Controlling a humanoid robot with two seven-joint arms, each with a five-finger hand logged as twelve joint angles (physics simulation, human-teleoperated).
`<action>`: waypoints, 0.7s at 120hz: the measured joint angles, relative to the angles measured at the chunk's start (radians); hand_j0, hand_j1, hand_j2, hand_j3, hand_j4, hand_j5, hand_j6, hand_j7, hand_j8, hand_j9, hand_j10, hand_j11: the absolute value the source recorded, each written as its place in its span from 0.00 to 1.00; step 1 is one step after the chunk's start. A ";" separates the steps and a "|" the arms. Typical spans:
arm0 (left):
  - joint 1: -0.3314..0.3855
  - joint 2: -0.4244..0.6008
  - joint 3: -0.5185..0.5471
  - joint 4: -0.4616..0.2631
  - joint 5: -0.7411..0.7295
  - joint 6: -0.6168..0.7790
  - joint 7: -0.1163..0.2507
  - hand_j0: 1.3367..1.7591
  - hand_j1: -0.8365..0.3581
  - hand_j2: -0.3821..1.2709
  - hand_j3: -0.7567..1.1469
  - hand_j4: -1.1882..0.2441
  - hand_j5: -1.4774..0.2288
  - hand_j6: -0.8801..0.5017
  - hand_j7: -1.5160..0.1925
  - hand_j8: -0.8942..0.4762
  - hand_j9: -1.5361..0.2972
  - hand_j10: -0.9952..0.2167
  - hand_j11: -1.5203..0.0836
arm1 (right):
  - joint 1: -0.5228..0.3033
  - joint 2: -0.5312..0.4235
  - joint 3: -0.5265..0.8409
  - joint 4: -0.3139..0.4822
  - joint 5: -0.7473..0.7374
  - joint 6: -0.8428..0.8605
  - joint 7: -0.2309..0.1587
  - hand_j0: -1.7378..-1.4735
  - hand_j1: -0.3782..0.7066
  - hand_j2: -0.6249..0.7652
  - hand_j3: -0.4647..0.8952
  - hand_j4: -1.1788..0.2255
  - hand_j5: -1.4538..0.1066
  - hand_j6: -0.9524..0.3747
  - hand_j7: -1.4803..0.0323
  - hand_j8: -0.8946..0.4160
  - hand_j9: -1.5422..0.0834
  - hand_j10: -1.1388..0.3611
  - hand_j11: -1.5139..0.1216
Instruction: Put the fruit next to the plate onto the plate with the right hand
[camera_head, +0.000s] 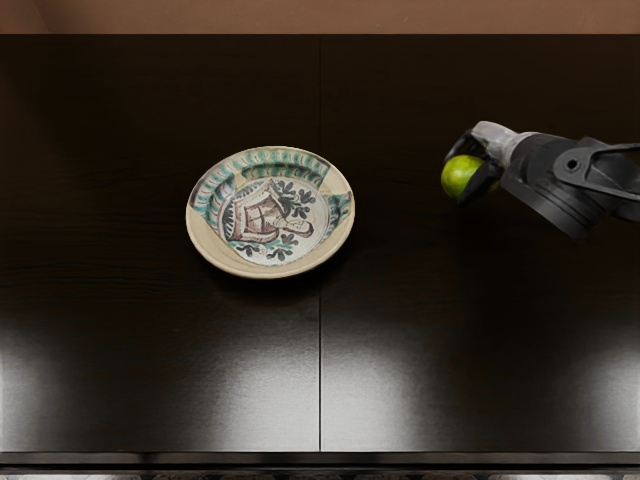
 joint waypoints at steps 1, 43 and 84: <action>0.000 0.000 0.000 0.000 0.000 0.000 0.000 0.76 0.98 0.23 0.40 0.82 0.86 0.63 0.88 0.65 0.83 0.81 0.94 | 0.003 0.003 0.000 0.000 0.003 0.000 0.000 0.35 0.60 0.58 0.34 0.58 0.24 0.54 0.33 0.52 0.32 0.48 0.30; 0.000 0.000 0.003 0.001 0.000 0.000 0.000 0.76 0.98 0.23 0.40 0.82 0.86 0.63 0.88 0.65 0.83 0.81 0.94 | 0.122 0.178 0.003 -0.007 0.123 -0.012 0.001 0.34 0.60 0.59 0.34 0.57 0.22 0.53 0.31 0.53 0.28 0.49 0.26; 0.000 0.000 0.005 0.002 0.000 0.000 0.000 0.76 0.98 0.23 0.40 0.82 0.86 0.63 0.88 0.65 0.83 0.81 0.94 | 0.203 0.380 0.009 -0.096 0.238 -0.024 0.001 0.34 0.56 0.56 0.34 0.56 0.19 0.51 0.29 0.52 0.26 0.47 0.24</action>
